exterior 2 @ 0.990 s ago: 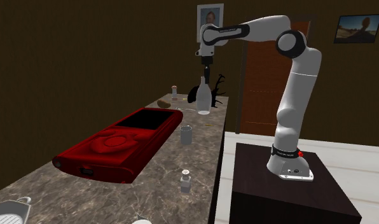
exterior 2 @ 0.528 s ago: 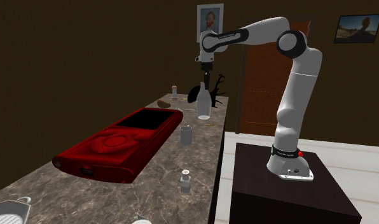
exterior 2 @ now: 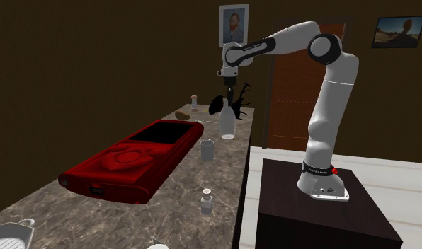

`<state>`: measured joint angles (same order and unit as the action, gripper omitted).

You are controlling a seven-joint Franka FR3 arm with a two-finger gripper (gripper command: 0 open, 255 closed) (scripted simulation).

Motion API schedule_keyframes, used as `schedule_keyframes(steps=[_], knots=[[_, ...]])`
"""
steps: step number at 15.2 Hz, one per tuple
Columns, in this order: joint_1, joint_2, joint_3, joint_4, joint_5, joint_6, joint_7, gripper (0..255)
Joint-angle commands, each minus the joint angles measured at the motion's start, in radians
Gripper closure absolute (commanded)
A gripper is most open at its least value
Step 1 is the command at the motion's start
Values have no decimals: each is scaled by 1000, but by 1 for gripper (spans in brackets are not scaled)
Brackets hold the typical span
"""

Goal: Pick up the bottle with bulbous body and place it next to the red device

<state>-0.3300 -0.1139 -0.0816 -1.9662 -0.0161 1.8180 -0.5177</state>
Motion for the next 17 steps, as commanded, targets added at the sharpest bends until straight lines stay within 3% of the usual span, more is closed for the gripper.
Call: schedule_keyframes(steps=[1, 17], knots=[[-1, 5, -1, -23, 0, 29, -2, 255], [-2, 46, -3, -161, 2, 208, -3, 255]])
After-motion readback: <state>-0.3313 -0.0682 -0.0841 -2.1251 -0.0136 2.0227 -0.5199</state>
